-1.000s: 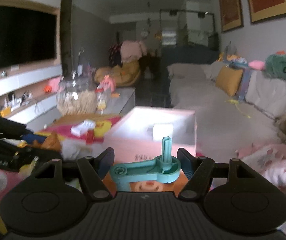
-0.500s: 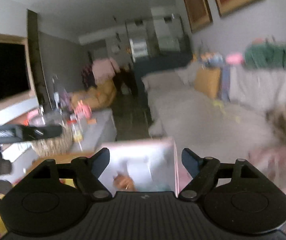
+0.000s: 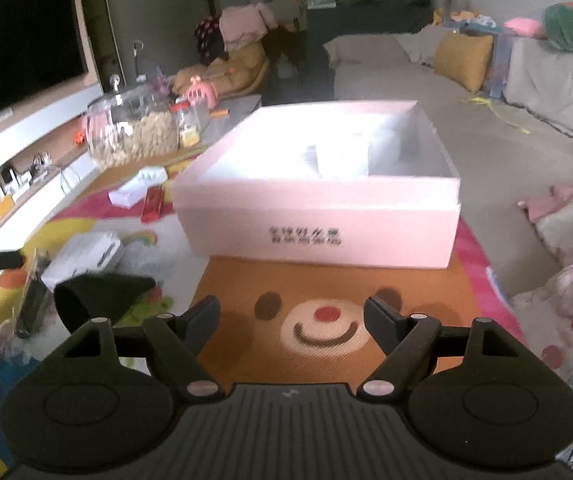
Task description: Organize rigid objects
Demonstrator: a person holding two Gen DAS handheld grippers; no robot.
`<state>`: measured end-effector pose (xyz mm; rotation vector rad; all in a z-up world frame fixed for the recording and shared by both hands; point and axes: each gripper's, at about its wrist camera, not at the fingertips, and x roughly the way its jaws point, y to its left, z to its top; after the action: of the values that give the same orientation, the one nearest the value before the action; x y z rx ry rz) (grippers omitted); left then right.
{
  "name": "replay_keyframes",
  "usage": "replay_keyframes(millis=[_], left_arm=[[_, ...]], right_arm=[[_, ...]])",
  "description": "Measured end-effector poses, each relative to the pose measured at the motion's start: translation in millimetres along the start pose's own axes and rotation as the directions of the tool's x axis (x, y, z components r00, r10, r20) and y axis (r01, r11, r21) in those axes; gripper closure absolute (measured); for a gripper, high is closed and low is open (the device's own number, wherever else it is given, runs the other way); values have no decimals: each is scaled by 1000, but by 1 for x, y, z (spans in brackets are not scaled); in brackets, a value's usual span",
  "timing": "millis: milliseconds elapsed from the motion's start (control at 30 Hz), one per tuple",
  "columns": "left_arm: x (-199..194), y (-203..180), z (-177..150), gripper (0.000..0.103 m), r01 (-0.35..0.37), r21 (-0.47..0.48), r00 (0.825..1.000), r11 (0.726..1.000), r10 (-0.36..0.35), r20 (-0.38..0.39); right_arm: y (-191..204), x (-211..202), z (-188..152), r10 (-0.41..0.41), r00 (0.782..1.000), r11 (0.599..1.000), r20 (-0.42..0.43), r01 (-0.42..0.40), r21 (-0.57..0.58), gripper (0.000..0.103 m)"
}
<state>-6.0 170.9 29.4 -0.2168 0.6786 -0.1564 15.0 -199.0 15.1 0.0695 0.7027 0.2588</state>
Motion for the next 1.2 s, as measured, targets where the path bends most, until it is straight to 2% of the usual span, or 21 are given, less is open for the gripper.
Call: replay_keyframes(millis=[133,200,367,533,567,600,633,700,733,833,900,1100,1200], left_arm=[[3,-4,-12,63,1,3,998,1000,-1,-58],[5,-6,-15,63,-11,6,998,1000,11,-56],[0,4,-25,62,-1,-85,999,996,-2,-35],[-2,-4,-29,63,5,-46,1000,999,-6,-24],[-3,-7,-31,64,2,-37,1000,999,-3,-19],[-3,-8,-32,75,0,-34,1000,999,-1,-15],[-2,-8,-31,93,13,-47,1000,999,-14,-21],[-4,-4,-29,93,65,-105,997,992,-68,-24],[-9,-6,-28,93,78,-98,997,992,-78,4],[-25,-19,-17,92,86,5,990,996,-86,107],[-26,-23,-9,91,96,20,989,995,-97,108],[-5,-25,-10,92,39,-85,998,996,-36,43],[-1,-34,-12,91,-15,-52,999,999,17,47]], right_arm=[[7,0,-1,-22,1000,1000,-15,21,-15,23],[7,1,-2,-26,999,1000,-19,25,-18,23],[6,-1,-4,-32,999,999,-21,32,-25,23],[6,-1,-5,-34,999,999,-25,34,-33,21],[6,-1,-5,-35,999,999,-25,34,-36,21],[6,-1,-5,-35,999,999,-26,34,-38,21],[7,-1,-5,-36,999,999,-26,35,-40,21],[7,-1,-6,-36,999,999,-26,35,-41,21],[6,-1,-6,-36,999,999,-25,35,-41,21],[7,-1,-5,-38,999,998,-26,37,-43,20],[8,-1,-6,-39,999,998,-27,38,-47,20],[8,-2,-7,-39,999,998,-24,38,-46,20],[8,-1,-7,-40,999,998,-24,39,-48,20]])
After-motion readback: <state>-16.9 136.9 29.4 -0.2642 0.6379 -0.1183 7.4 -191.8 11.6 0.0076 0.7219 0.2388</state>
